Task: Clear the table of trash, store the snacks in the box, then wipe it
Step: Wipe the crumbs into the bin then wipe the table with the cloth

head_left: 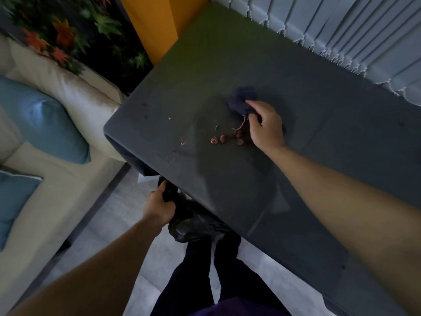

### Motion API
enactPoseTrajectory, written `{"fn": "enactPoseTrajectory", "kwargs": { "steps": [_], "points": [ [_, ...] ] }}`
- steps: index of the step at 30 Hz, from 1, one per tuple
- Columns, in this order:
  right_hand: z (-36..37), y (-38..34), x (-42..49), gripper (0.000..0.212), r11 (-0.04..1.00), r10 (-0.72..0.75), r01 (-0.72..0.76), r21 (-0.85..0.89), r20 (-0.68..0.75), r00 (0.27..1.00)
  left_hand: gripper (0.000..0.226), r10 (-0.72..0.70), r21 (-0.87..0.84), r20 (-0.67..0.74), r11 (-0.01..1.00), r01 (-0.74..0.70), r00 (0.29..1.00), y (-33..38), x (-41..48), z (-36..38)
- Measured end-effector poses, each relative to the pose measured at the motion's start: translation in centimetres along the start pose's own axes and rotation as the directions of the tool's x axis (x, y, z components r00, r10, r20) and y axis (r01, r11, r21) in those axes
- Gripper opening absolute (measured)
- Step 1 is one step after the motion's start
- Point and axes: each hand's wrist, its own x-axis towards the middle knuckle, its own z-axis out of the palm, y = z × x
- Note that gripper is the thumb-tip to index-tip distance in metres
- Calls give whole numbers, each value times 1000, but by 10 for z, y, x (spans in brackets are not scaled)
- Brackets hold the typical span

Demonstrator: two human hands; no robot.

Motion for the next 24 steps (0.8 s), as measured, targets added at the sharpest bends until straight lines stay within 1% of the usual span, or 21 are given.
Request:
{"fn": "enactPoseTrajectory", "kwargs": {
  "steps": [3, 5, 6, 7, 9, 10, 12, 15, 16, 18, 20, 22, 24],
  "points": [
    [6, -9, -17, 35, 1000, -20, 19, 7, 143, 989, 80, 9, 7, -8, 1000, -9, 1000, -3, 1, 3],
    [8, -21, -33, 34, 998, -17, 2, 68, 224, 974, 76, 10, -5, -19, 1000, -10, 1000, -5, -1, 6],
    [8, -24, -40, 34, 996, -20, 0, 92, 219, 976, 76, 2, -14, -18, 1000, -3, 1000, -5, -4, 7],
    [8, -25, -43, 34, 995, -21, 4, 97, 175, 984, 76, 4, -18, -23, 1000, -4, 1000, -6, -6, 8],
    [9, -20, -44, 37, 999, 10, -12, 49, 47, 999, 78, 16, -20, -49, 1000, -17, 999, -9, -7, 7],
    [9, -19, -44, 38, 999, 42, -43, 20, 19, 999, 80, 23, -17, -61, 1000, -24, 998, -11, -10, 7],
    [13, -22, -50, 39, 999, 45, -44, -8, 59, 997, 81, 24, -9, -70, 1000, -25, 997, -13, -11, 7],
    [18, -36, -69, 36, 999, -41, 33, 41, 214, 976, 82, 14, -13, -62, 1000, -15, 998, -13, -15, 8],
    [18, -39, -76, 35, 997, -67, 56, 52, 241, 968, 81, 11, -21, -61, 1000, -12, 998, -14, -17, 8],
    [22, -39, -84, 35, 997, -70, 60, 54, 190, 979, 80, 1, -33, -64, 999, -4, 998, -16, -17, 7],
    [27, -36, -85, 37, 1000, -14, 12, 14, 115, 993, 80, -8, -34, -75, 999, 6, 997, -17, -20, 7],
    [32, -39, -91, 38, 1000, -16, 16, 1, 136, 991, 80, -15, -45, -84, 999, 12, 996, -18, -22, 8],
    [32, -47, -102, 38, 996, -81, 69, 61, 226, 971, 80, -16, -53, -79, 999, 11, 997, -18, -24, 10]
  ]
}}
